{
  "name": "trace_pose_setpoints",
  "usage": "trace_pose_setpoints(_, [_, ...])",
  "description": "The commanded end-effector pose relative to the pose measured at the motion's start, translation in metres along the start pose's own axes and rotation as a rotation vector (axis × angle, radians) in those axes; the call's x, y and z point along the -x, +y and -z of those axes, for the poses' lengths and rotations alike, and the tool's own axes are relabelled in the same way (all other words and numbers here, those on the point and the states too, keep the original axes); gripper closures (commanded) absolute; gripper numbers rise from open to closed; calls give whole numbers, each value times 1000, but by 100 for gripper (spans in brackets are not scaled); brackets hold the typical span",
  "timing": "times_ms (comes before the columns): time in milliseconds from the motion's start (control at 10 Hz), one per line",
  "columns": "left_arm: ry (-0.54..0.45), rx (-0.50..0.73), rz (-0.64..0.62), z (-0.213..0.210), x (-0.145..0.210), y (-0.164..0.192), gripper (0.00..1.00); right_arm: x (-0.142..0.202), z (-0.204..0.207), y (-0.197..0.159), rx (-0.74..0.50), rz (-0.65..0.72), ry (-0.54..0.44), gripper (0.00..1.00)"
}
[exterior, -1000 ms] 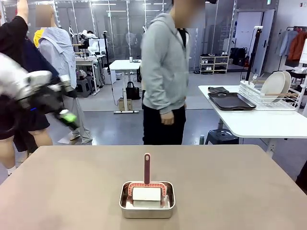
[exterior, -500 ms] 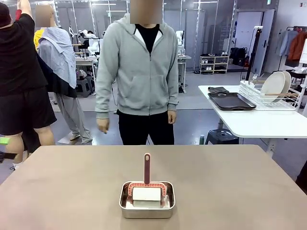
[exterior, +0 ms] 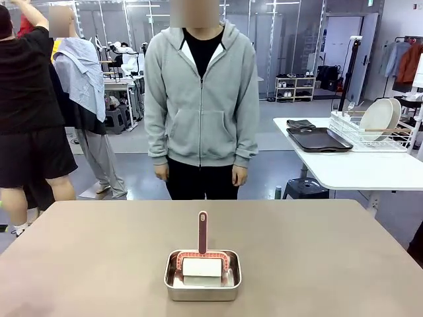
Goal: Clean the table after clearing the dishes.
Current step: Place the Lint Roller back on top of the Airtight Container.
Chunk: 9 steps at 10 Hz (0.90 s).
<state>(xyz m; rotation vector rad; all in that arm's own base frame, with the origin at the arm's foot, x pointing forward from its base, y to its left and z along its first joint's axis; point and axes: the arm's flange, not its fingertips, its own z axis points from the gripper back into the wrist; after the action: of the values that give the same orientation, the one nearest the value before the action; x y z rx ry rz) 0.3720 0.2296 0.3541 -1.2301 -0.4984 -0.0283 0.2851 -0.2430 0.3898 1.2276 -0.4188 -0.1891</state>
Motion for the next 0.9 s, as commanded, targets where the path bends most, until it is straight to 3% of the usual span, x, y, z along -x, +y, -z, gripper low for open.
trace_pose_setpoints(0, [-65, -79, -26, 10, -20, 1, 0, 0, 2, 1, -1, -9, -17, 0])
trace_pose_setpoints(100, [0, 0, 0, 0, 0, 0, 0, 0, 2, 1, -1, -9, -17, 0])
trace_pose_setpoints(800, [0, 0, 0, 0, 0, 0, 0, 0, 2, 1, -1, -9, -17, 0])
